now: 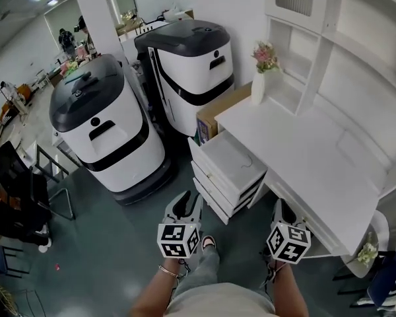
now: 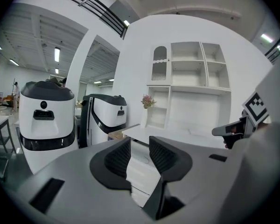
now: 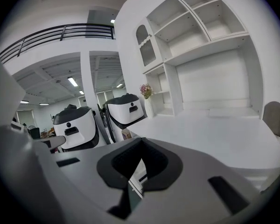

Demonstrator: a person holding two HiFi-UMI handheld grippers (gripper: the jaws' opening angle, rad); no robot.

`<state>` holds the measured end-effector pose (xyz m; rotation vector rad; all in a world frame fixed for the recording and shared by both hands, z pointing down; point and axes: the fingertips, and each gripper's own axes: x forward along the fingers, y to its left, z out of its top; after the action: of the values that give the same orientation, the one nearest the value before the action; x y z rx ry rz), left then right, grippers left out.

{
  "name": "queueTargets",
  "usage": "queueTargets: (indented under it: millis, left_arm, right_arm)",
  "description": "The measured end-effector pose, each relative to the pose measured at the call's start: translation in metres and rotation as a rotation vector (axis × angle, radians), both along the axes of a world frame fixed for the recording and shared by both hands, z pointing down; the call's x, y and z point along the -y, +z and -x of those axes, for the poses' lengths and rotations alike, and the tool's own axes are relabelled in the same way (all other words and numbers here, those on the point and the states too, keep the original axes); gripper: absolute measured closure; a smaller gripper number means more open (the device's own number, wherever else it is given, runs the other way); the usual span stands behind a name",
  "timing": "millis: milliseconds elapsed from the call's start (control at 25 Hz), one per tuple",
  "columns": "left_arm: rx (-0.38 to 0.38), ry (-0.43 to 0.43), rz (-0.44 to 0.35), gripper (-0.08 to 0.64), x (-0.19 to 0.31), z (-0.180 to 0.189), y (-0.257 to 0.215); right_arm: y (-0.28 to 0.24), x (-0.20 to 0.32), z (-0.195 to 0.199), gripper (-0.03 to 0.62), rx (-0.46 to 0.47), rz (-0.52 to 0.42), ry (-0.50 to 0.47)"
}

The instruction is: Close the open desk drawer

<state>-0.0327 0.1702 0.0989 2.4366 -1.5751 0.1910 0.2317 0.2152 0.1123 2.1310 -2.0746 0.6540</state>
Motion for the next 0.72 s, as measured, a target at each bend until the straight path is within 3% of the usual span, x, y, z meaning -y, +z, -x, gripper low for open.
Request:
queueTargets:
  millis: [440, 720]
  left_arm:
    - [-0.005, 0.094, -0.012, 0.425, 0.153, -0.006, -0.016]
    - [-0.002, 0.102, 0.044, 0.425, 0.204, -0.007, 0.01]
  right_arm:
    - [-0.023, 0.13, -0.002, 0.586, -0.014, -0.015, 0.081]
    - [-0.007, 0.168, -0.001, 0.586, -0.021, 0.031, 0.084]
